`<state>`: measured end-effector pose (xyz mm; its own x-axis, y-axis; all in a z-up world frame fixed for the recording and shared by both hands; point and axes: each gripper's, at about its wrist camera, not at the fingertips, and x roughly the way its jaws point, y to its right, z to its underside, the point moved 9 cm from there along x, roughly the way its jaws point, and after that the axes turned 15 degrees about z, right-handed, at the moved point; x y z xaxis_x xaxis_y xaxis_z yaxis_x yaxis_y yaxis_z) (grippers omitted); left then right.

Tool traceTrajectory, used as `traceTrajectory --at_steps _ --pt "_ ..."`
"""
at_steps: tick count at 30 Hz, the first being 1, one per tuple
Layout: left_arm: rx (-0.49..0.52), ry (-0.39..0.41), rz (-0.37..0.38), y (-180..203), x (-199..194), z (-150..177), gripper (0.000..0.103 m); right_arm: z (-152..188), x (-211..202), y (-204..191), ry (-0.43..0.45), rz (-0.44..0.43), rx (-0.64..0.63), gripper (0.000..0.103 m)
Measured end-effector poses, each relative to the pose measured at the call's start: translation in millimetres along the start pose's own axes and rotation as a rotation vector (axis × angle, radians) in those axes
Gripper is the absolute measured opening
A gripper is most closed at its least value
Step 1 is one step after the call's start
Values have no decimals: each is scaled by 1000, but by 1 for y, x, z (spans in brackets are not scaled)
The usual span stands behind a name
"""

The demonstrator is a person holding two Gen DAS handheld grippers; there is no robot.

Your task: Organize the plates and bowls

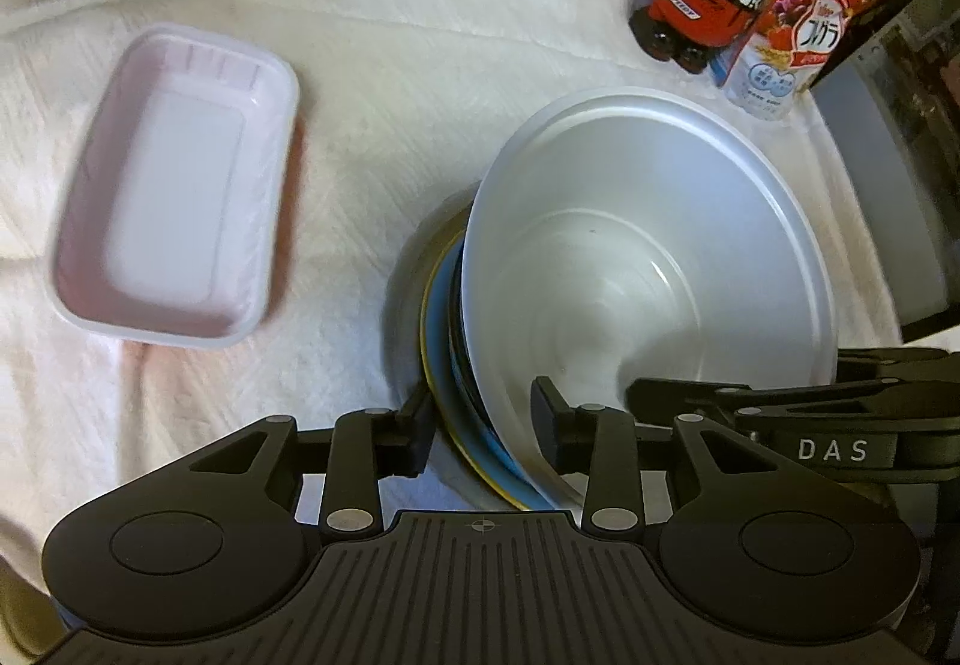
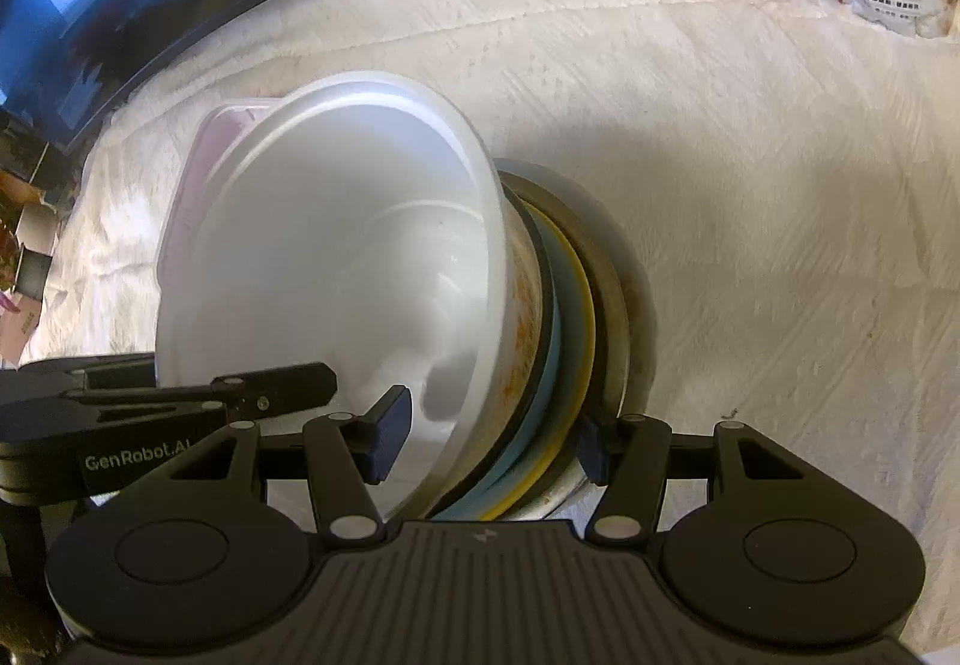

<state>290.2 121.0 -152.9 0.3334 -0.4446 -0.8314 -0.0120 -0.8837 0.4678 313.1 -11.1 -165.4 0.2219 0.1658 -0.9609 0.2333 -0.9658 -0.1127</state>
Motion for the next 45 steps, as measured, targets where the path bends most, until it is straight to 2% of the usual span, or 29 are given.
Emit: traceTrajectory --at_steps 2,7,11,16,19,22,24,25,27,30,32,33,37,42,45 --pt "16 -1 -26 -2 -2 0 37 0 -4 -1 20 19 -22 56" --pt "13 33 -14 -2 -14 -5 29 -4 -19 -1 119 98 -96 57" --pt "20 71 -41 -5 -26 -11 29 -11 -31 2 178 122 -112 57" --pt "8 73 -12 -5 -29 -10 29 -17 -32 13 216 214 -125 57" --pt "24 81 27 0 -37 -10 27 -18 -31 18 219 243 -144 58" --pt "21 110 130 3 -57 -15 26 -22 -45 15 258 224 -174 58" --pt "12 154 190 -1 -76 -23 26 -28 -66 5 318 183 -202 62" --pt "9 186 190 -6 -87 -29 26 -33 -78 -2 356 167 -212 69" --pt "2 258 134 -27 -105 -43 26 -45 -102 -18 435 133 -226 76" --pt "-27 339 -35 -73 -119 -64 26 -70 -122 -50 491 69 -216 87" --pt "-58 356 -143 -104 -118 -74 26 -87 -116 -71 446 19 -191 88" --pt "-73 352 -176 -117 -115 -76 26 -96 -105 -83 386 0 -174 88" --pt "-112 297 -158 -144 -86 -77 26 -118 -54 -124 179 -11 -113 88" --pt "-88 222 -224 -168 -54 -71 28 -127 5 -176 77 96 -178 88" --pt "-109 198 -217 -185 -46 -67 32 -128 39 -193 -13 138 -194 86"
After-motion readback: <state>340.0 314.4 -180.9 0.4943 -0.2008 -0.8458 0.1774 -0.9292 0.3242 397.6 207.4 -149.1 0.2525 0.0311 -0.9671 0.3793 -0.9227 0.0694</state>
